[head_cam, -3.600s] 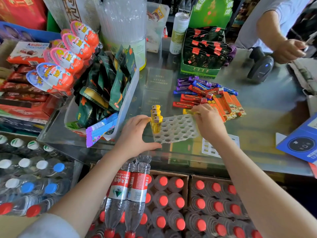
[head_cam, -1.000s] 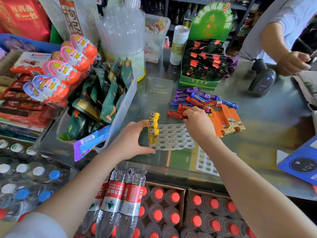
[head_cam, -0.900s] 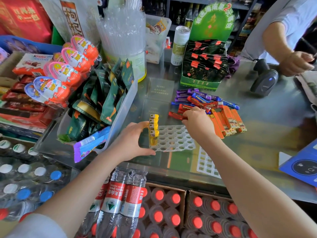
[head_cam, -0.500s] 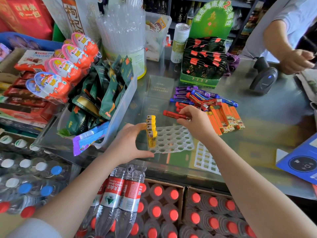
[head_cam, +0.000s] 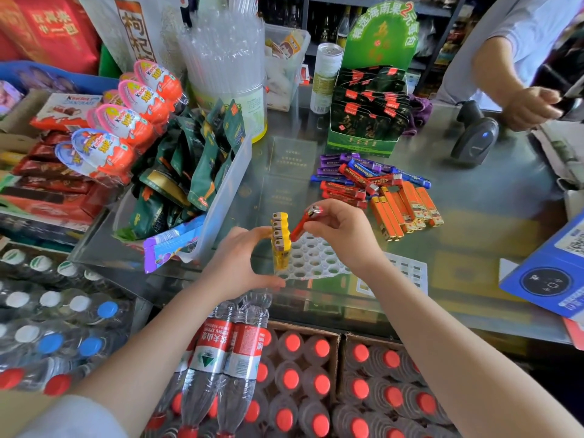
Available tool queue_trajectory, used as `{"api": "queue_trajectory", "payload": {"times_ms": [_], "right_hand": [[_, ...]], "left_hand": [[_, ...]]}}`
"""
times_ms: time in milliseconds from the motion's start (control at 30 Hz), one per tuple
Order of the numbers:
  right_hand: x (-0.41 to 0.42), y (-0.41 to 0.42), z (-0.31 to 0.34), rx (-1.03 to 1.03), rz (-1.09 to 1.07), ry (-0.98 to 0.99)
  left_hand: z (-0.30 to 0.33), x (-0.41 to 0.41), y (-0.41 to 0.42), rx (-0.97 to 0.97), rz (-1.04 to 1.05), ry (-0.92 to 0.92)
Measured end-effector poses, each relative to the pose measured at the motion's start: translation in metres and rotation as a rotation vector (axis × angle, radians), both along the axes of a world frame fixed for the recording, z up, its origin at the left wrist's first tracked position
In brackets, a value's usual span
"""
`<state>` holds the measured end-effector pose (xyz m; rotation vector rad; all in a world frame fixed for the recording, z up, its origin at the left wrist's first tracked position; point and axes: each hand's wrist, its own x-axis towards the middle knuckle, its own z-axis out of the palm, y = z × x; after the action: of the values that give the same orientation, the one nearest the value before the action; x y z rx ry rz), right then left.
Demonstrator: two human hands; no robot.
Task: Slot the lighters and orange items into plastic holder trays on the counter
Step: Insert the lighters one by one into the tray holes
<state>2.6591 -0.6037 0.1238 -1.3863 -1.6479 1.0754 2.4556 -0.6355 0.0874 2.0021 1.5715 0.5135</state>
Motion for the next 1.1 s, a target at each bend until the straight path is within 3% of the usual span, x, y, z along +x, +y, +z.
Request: {"api": "queue_trajectory", "payload": {"times_ms": [300, 667, 967, 1100], "right_hand": [[-0.007, 0.003, 0.002, 0.213, 0.096, -0.288], [-0.014, 0.01, -0.005, 0.366, 0.17, -0.435], [-0.007, 0.013, -0.006, 0.254, 0.185, -0.354], [0.017, 0.016, -0.01, 0.181, 0.022, -0.282]], "left_hand": [[-0.002, 0.0, 0.001, -0.016, -0.013, 0.027], [-0.005, 0.0, 0.002, 0.052, -0.023, -0.018], [-0.007, 0.001, 0.004, 0.053, -0.036, -0.057], [-0.007, 0.007, 0.008, 0.085, -0.044, -0.044]]}}
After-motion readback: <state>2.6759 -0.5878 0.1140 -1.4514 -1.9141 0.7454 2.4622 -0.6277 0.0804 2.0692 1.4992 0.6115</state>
